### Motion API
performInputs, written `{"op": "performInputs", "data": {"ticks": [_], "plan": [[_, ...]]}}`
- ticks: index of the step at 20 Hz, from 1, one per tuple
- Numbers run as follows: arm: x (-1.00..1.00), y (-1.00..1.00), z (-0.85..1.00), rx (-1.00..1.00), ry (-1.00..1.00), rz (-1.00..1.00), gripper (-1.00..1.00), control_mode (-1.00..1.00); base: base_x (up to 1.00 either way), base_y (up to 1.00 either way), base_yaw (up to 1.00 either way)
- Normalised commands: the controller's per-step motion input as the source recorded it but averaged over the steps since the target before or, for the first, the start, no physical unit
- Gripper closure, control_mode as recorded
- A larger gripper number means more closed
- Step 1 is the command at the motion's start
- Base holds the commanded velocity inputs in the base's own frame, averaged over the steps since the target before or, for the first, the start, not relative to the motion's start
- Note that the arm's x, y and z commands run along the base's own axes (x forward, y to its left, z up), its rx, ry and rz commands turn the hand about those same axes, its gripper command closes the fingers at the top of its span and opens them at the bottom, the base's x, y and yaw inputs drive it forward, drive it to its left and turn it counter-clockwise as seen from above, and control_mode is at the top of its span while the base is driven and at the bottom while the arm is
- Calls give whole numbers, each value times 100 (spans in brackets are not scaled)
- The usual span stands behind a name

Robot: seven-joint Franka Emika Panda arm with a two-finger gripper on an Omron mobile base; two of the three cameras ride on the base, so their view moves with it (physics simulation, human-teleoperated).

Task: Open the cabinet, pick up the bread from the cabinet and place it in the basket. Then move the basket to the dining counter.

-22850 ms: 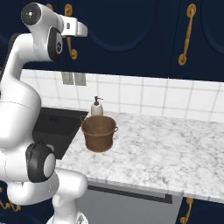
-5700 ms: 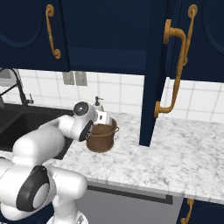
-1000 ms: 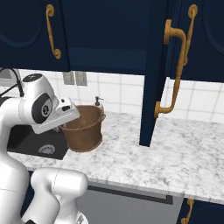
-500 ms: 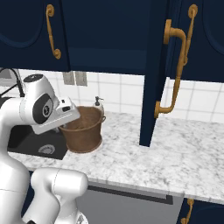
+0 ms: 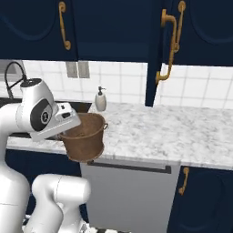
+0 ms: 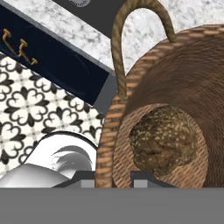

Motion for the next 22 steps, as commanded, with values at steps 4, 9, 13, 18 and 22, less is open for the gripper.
{"op": "performInputs", "data": {"ticks": [4,9,13,18,22], "plan": [[0,0,0,0,0,0,100,100,-49,-1,-58],[0,0,0,0,0,0,100,100,-10,-16,-85],[0,0,0,0,0,0,100,100,-20,-6,-86],[0,0,0,0,0,0,100,100,-25,-13,-83],[0,0,0,0,0,0,100,100,-15,-40,-80]]}}
